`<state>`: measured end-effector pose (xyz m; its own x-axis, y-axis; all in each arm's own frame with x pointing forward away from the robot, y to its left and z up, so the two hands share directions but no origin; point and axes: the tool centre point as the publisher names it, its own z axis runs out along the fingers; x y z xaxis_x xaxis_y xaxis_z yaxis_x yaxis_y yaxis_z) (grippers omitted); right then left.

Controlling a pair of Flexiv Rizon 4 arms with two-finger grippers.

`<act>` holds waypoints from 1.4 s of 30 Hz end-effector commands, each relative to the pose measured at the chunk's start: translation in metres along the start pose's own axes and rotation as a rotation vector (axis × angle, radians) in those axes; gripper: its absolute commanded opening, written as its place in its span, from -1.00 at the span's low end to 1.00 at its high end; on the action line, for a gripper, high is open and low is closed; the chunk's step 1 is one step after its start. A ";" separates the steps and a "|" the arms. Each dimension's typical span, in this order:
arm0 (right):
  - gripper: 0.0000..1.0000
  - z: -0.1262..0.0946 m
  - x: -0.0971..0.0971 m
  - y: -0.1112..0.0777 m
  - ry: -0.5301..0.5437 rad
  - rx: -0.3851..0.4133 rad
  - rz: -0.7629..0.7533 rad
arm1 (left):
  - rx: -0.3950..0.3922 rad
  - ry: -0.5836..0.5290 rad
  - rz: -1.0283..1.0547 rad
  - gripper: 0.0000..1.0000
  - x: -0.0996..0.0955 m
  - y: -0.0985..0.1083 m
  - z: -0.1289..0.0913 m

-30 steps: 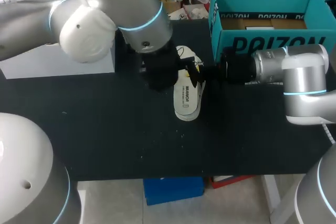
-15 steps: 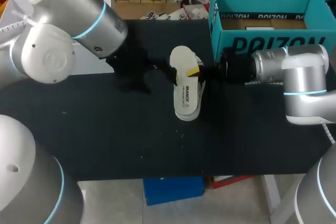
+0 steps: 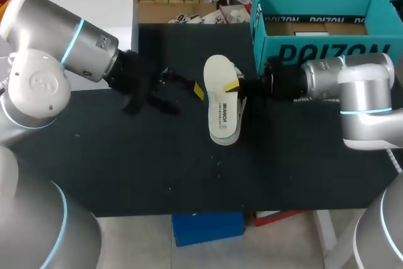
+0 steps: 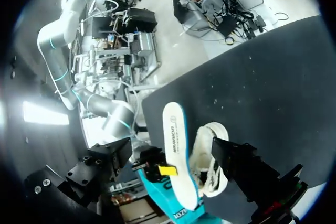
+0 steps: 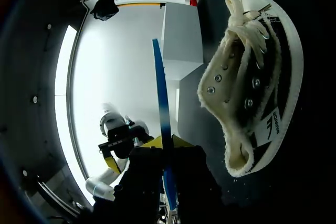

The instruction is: Take the shoe out of the shoebox, open the shoe tongue, remove and reinsert the insole, then place the shoe into the shoebox

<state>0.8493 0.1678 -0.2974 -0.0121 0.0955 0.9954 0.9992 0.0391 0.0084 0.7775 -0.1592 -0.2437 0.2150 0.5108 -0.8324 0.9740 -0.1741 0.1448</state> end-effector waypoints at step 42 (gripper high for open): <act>-1.00 0.001 0.000 0.000 -0.003 0.000 0.001 | -0.299 -0.644 -0.131 0.79 0.025 0.064 0.036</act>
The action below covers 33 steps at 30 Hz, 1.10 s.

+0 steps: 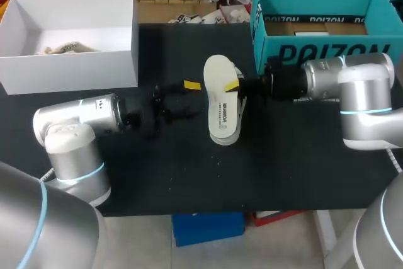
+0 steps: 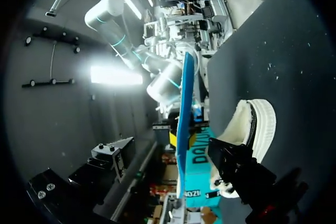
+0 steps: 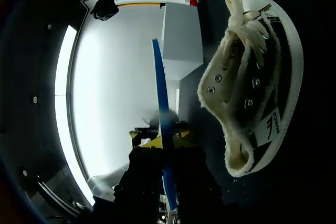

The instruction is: Take the shoe out of the shoebox, open the shoe tongue, remove and reinsert the insole, then place the shoe into the shoebox

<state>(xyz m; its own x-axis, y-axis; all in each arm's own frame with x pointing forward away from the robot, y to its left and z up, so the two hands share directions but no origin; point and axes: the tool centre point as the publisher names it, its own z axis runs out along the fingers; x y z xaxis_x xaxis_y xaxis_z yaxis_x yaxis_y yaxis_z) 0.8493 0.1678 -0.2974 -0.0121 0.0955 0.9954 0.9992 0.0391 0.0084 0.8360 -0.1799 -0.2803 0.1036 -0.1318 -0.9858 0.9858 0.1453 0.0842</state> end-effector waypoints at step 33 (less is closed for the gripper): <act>-1.00 0.001 0.000 0.000 -0.003 0.000 0.001 | 0.076 0.151 0.018 -0.62 0.018 0.009 0.047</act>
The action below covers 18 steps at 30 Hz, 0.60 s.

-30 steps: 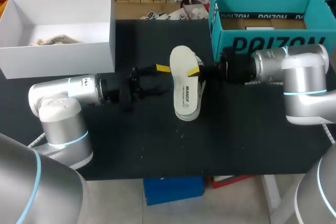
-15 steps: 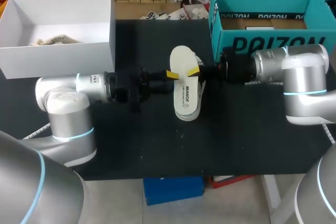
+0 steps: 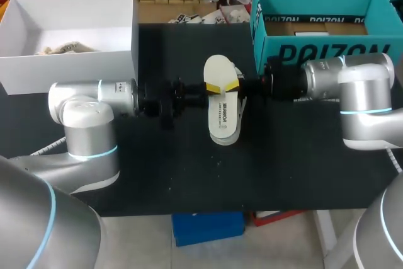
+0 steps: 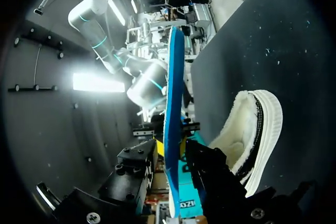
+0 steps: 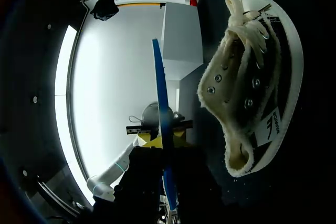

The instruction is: Take the shoe out of the shoebox, open the shoe tongue, remove and reinsert the insole, then place the shoe into the shoebox

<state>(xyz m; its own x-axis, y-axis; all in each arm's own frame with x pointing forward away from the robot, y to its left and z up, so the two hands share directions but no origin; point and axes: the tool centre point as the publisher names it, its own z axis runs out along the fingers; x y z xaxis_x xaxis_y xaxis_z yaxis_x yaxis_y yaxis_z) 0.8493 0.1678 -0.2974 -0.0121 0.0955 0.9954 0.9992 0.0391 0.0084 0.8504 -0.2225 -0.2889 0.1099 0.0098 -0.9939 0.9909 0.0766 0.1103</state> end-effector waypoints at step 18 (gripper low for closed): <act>-1.00 0.001 0.000 0.000 -0.003 0.000 0.001 | 0.002 0.014 -0.013 -0.59 0.006 0.006 0.009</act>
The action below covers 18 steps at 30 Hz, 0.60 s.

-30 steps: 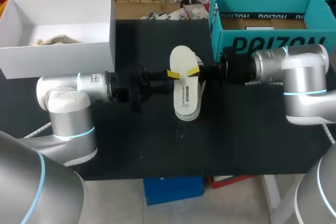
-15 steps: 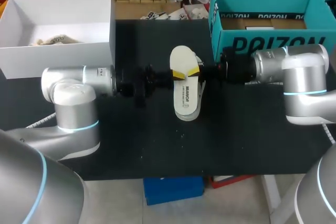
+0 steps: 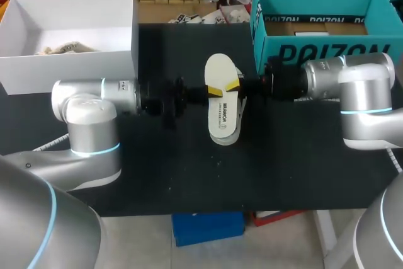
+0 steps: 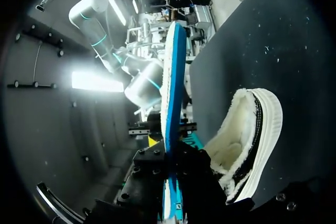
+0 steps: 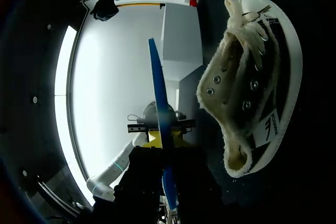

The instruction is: Take the shoe out of the shoebox, open the shoe tongue, remove and reinsert the insole, then place the shoe into the shoebox

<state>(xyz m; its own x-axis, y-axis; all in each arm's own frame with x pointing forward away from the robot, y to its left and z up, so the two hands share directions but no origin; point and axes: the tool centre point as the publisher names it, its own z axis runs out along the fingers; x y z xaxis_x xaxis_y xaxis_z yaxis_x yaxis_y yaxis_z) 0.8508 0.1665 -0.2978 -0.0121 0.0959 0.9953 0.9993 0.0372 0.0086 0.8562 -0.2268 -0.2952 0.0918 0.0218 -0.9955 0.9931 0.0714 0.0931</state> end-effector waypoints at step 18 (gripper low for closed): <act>-1.00 0.002 0.001 -0.001 -0.002 0.002 0.001 | 0.010 -0.002 0.006 -1.00 -0.001 0.002 0.010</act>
<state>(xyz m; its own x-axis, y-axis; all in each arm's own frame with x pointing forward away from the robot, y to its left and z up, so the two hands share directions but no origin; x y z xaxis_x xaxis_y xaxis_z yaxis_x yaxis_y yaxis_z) 0.8503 0.1665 -0.2977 -0.0121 0.0958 0.9953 0.9992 0.0383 0.0085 0.8583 -0.2340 -0.2927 0.0961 0.0188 -0.9952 0.9935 0.0601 0.0970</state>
